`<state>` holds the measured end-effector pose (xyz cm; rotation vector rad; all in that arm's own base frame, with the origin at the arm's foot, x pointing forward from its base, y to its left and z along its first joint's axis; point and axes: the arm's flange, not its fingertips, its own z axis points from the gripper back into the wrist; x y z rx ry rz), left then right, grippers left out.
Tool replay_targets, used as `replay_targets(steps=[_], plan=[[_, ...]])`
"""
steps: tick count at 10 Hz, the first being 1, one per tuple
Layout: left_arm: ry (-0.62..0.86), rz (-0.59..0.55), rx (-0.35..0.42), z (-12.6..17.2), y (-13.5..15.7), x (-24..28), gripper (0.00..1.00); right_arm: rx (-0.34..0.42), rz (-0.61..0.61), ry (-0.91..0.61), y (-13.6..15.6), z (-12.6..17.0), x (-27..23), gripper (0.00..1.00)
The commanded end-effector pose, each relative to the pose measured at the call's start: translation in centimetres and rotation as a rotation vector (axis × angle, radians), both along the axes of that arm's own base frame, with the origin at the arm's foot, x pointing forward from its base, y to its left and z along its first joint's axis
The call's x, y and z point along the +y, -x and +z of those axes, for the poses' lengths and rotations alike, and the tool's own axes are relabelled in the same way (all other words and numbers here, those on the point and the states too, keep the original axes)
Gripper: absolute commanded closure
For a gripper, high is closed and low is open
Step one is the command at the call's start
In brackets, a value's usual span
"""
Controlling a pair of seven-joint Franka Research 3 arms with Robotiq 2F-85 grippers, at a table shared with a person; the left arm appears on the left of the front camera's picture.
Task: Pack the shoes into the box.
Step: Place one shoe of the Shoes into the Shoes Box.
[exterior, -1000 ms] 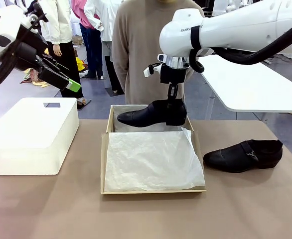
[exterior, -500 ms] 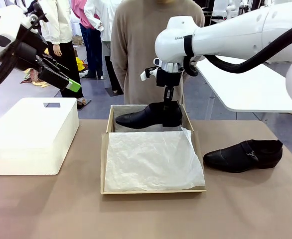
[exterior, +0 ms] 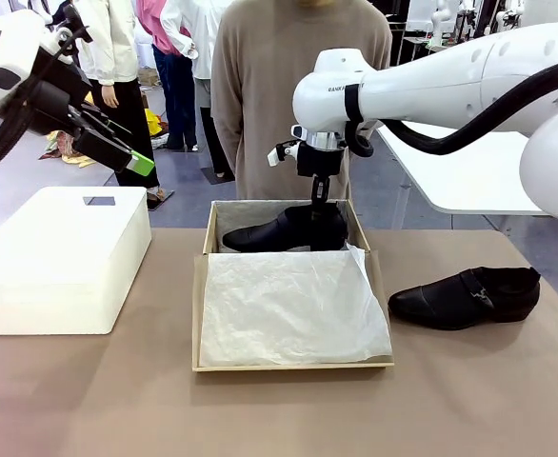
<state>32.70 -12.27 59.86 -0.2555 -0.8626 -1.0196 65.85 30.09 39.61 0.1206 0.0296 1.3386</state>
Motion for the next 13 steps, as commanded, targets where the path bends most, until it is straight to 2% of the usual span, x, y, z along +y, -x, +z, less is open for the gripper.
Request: replay_targets(steps=[1,2,3,7,8,13], plan=[[0.008,-0.006,0.002,0.0,0.0,0.1,0.00,0.000,0.037,0.023,-0.9,0.3,0.1,1.00],[0.008,-0.006,0.002,0.0,0.0,0.1,0.00,0.017,0.038,0.025,-0.9,0.0,0.1,1.00],[0.008,-0.006,0.002,0.0,0.0,0.1,0.00,0.027,0.042,0.021,-0.8,0.0,0.1,0.90],[0.008,-0.006,0.002,0.0,0.0,0.1,0.00,0.031,0.032,-0.006,-0.6,0.6,-0.2,0.11],[0.008,-0.006,0.002,0.0,0.0,0.1,0.00,0.018,0.022,-0.025,-0.4,1.6,-0.7,0.00],[0.008,-0.006,0.002,0.0,0.0,0.1,0.00,-0.005,0.027,-0.066,1.3,5.5,-2.5,0.00]])
